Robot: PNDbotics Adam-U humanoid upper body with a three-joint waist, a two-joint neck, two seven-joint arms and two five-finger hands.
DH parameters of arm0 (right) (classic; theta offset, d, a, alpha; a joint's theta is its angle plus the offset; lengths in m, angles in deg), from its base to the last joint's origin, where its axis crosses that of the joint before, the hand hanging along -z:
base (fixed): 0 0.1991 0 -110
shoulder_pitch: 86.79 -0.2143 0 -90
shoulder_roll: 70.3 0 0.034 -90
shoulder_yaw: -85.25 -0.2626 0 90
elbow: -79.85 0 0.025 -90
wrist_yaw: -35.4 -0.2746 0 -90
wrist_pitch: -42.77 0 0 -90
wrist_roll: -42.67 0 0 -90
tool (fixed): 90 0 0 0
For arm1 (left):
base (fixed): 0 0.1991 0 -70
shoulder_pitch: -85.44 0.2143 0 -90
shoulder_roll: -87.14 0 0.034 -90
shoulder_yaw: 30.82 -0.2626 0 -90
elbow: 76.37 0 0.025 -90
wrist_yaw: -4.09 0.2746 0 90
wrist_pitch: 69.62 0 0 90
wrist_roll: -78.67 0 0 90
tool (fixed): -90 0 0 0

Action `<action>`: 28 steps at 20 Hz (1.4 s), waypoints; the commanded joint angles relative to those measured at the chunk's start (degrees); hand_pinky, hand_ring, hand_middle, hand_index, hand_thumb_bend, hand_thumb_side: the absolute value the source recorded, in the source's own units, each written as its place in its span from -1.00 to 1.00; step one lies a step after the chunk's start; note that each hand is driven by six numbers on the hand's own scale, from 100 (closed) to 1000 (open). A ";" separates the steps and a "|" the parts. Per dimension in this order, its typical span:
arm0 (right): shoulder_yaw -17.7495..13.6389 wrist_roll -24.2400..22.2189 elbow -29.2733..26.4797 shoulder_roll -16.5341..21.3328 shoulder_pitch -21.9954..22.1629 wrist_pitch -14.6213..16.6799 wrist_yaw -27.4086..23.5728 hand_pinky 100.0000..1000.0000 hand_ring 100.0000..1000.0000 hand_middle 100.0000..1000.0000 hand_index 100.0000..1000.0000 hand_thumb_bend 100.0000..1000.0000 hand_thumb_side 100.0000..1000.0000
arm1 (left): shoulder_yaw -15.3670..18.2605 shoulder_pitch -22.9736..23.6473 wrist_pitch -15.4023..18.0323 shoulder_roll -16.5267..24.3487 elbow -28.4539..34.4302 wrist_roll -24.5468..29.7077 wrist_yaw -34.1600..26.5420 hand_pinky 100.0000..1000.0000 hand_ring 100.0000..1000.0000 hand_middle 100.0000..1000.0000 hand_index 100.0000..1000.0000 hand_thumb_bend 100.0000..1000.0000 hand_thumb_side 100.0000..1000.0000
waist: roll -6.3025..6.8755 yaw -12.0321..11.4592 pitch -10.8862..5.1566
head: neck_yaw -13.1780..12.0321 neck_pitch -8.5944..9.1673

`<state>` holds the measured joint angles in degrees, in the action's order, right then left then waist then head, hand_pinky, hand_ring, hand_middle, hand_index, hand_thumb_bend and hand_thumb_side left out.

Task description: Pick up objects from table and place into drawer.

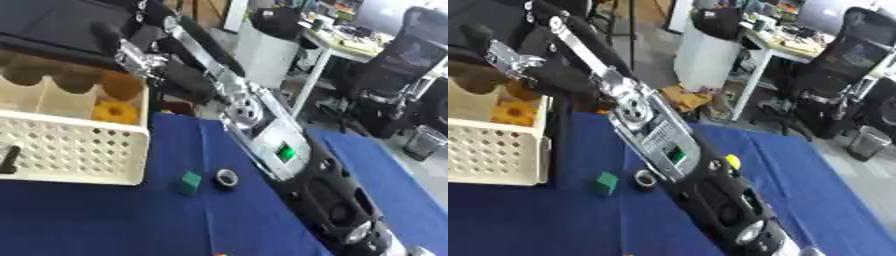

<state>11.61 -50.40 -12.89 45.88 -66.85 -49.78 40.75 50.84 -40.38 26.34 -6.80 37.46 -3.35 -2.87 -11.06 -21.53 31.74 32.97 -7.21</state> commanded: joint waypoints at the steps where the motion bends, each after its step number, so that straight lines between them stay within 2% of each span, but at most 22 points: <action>1: -1.18 0.83 0.69 1.61 -0.48 -0.45 0.01 0.62 1.00 0.00 0.87 -0.48 0.61 | 0.06 -0.39 -0.23 0.07 0.76 0.05 0.33 -0.09 0.40 0.44 0.63 -0.97 1.00 | 0.50 0.26 -1.25 | 0.08 -0.06; 5: -1.45 1.57 0.33 2.02 -0.25 -0.75 -0.63 0.61 1.00 0.00 0.87 -0.50 0.61 | 0.08 -0.24 -0.20 0.17 0.76 -0.01 0.25 -0.09 0.40 0.44 0.63 -0.97 1.00 | 0.70 0.68 -1.55 | 0.38 -0.71; 6: -1.52 1.70 0.15 2.16 -0.20 -0.79 -0.83 0.61 1.00 0.01 0.86 -0.48 0.90 | 0.10 -0.17 -0.21 0.20 0.76 -0.04 0.21 -0.09 0.40 0.44 0.63 -0.97 1.00 | 0.78 0.81 -1.65 | 0.42 -0.88; 7: -1.66 1.91 -0.12 2.37 -0.13 -0.81 -1.09 0.60 1.00 0.00 0.86 -0.49 0.61 | 0.13 -0.07 -0.22 0.23 0.76 -0.08 0.16 -0.09 0.40 0.44 0.63 -0.94 1.00 | 0.90 1.00 -1.82 | 0.50 -1.12; 11: -3.34 3.61 -2.77 4.29 0.34 -1.32 -4.43 0.60 1.00 0.02 0.86 -0.49 0.60 | 0.31 0.54 -0.17 0.56 0.76 -0.33 -0.14 -0.09 0.41 0.44 0.63 -0.97 1.00 | 1.49 2.01 -2.84 | 0.74 -2.19; 19: -8.18 9.93 -12.09 10.08 2.47 -4.20 -16.19 0.58 1.00 0.07 0.83 -0.50 0.56 | 0.81 1.62 0.00 1.36 0.76 -1.10 -1.13 -0.08 0.42 0.44 0.63 -0.97 1.00 | 2.58 3.87 -5.21 | 1.15 -3.84; 28: -15.14 19.02 -21.04 17.87 11.72 -5.08 -26.83 0.57 0.98 0.10 0.82 -0.50 0.54 | 1.48 2.32 0.51 2.15 0.76 -2.11 -1.94 -0.08 0.42 0.44 0.62 -0.98 1.00 | 3.87 5.66 -6.94 | -0.60 -5.91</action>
<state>-1.69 -32.67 -32.08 60.69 -54.69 -54.88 15.50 51.67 -37.76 26.69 -5.98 37.46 -5.16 -4.49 -7.64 -15.87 26.58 32.65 -12.86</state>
